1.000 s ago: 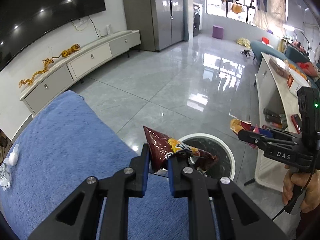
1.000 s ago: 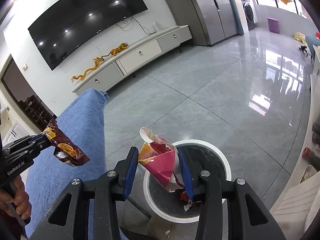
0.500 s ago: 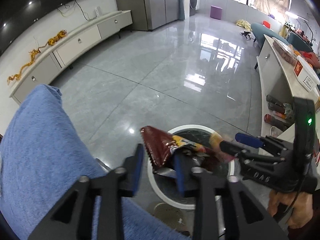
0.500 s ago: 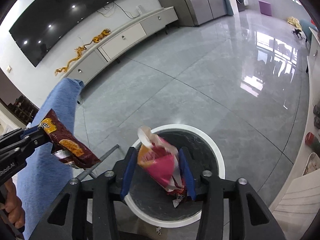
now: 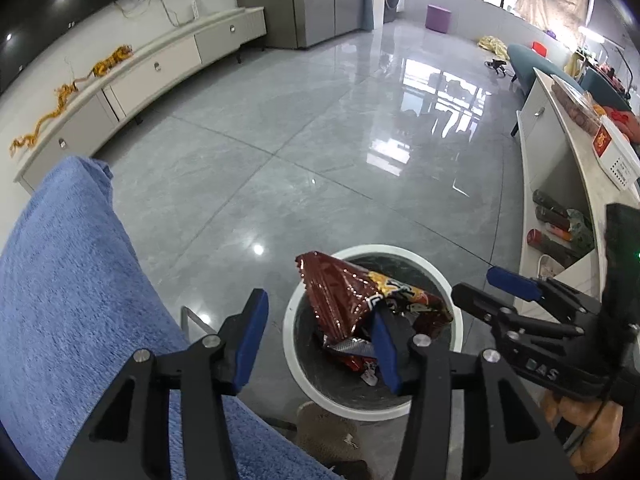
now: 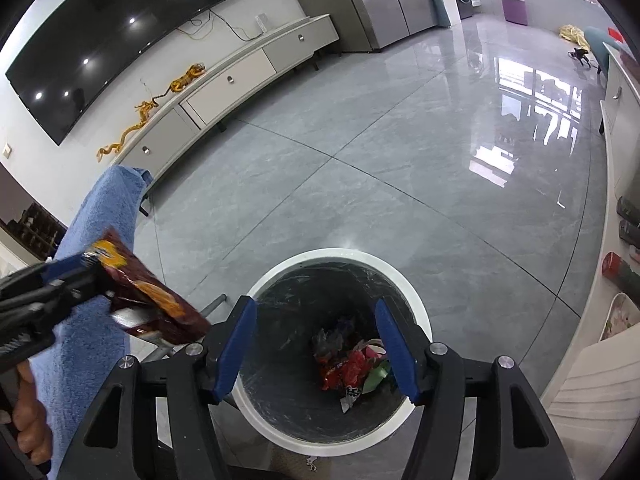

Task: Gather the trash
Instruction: 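Carry brown wrapper and pink chip bag over the bin and open both tools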

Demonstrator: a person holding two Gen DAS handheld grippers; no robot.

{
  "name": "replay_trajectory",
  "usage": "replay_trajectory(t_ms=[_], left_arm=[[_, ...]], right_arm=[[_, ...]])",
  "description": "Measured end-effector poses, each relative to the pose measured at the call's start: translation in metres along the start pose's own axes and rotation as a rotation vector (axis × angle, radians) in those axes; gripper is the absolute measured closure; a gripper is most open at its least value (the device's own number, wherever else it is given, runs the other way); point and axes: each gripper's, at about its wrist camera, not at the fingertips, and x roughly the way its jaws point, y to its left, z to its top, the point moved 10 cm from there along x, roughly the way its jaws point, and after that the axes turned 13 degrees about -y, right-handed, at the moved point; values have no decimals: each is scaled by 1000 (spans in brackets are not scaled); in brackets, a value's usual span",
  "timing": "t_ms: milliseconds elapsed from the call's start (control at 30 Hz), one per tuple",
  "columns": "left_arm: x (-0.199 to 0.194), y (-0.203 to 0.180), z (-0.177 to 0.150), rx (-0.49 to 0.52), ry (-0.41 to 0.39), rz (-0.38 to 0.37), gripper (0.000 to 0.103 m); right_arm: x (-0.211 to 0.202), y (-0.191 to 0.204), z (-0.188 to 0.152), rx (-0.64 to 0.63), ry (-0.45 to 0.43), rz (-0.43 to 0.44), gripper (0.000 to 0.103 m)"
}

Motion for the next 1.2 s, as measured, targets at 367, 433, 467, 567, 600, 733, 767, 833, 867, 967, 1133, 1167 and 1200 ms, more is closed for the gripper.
replay_trajectory(t_ms=[367, 433, 467, 567, 600, 733, 767, 833, 867, 967, 1133, 1167, 1200], left_arm=[[12, 8, -2, -73, 39, 17, 47], [14, 9, -2, -89, 49, 14, 47], [16, 8, -2, -97, 55, 4, 47], [16, 3, -5, -110, 71, -45, 47], [16, 0, -6, -120, 77, -67, 47], [15, -6, -6, -180, 94, -159, 47], [15, -7, -5, -187, 93, -169, 47], [15, -8, -3, -206, 91, -190, 47], [15, -8, -2, -214, 91, -202, 46], [14, -8, 1, -224, 86, -225, 45], [13, -10, 3, -235, 79, -263, 34], [13, -11, 3, -235, 80, -268, 33], [12, -10, 4, -235, 78, -270, 33]], right_arm=[[-27, 17, 3, -10, -37, 46, 43], [-29, 19, 0, -13, -34, 57, 43], [-29, 21, -1, -16, -31, 64, 43], [-27, 26, -5, -28, -22, 63, 43], [-25, 26, -6, -29, -19, 57, 43], [-15, 16, -8, -34, -6, 14, 43], [-13, 13, -9, -32, -3, 5, 43], [-11, 8, -10, -17, -1, -3, 43], [-10, 6, -10, -14, -1, -8, 43], [-10, 2, -9, -9, -1, -18, 43], [-9, 1, -7, -10, -3, -34, 43], [-8, 1, -7, -12, -2, -38, 43], [-8, 2, -7, -14, -1, -42, 43]])
